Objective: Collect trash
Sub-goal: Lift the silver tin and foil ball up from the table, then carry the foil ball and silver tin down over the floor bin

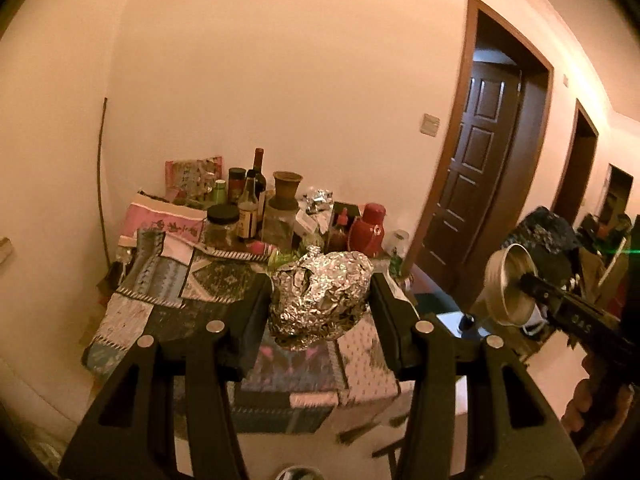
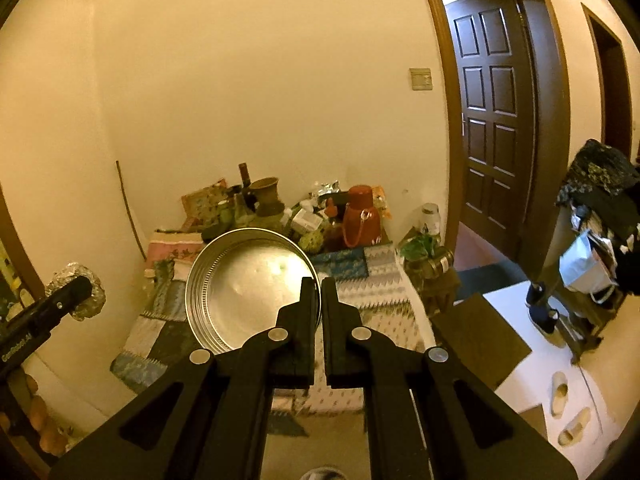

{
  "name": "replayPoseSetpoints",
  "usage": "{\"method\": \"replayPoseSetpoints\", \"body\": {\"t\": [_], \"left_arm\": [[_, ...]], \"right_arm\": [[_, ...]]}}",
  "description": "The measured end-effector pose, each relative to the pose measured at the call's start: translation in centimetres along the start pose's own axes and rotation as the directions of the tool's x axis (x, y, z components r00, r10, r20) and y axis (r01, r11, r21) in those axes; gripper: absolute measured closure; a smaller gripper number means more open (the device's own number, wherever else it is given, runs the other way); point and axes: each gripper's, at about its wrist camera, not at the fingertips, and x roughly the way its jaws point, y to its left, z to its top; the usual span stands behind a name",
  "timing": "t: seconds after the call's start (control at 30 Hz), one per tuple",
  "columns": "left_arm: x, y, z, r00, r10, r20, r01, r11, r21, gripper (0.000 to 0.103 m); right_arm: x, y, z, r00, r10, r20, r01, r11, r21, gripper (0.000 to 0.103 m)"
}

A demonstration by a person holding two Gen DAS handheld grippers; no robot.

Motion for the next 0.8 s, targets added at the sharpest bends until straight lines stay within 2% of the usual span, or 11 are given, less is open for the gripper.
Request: {"method": "replayPoseSetpoints", "body": {"t": [0.17,0.33,0.57,0.8], "left_arm": [[-4.4,1.5,-3.2,0.999,-0.033,-0.040,0.034,0.999,0.024,0.054],[-6.9,2.6,-5.5,0.996,-0.055,-0.076,0.057,0.998,0.024,0.054],[-7.5,2.8,-8.4,0.985,-0.081,-0.153,0.084,0.996,0.019,0.054],[-5.8,2.3,-11.8,0.969,-0.090,-0.231,0.096,0.995,0.014,0.054]], "right_arm": [[-3.0,2.4,-3.0,1.000,-0.016,-0.019,0.017,1.000,0.022,0.100],[-5.1,3.5,-5.6,0.998,-0.028,-0.063,0.031,0.998,0.050,0.100],[-7.0,3.5,-8.4,0.989,-0.074,-0.131,0.082,0.995,0.057,0.100],[-5.6,2.7,-11.2,0.970,-0.101,-0.219,0.113,0.993,0.043,0.100]]}}
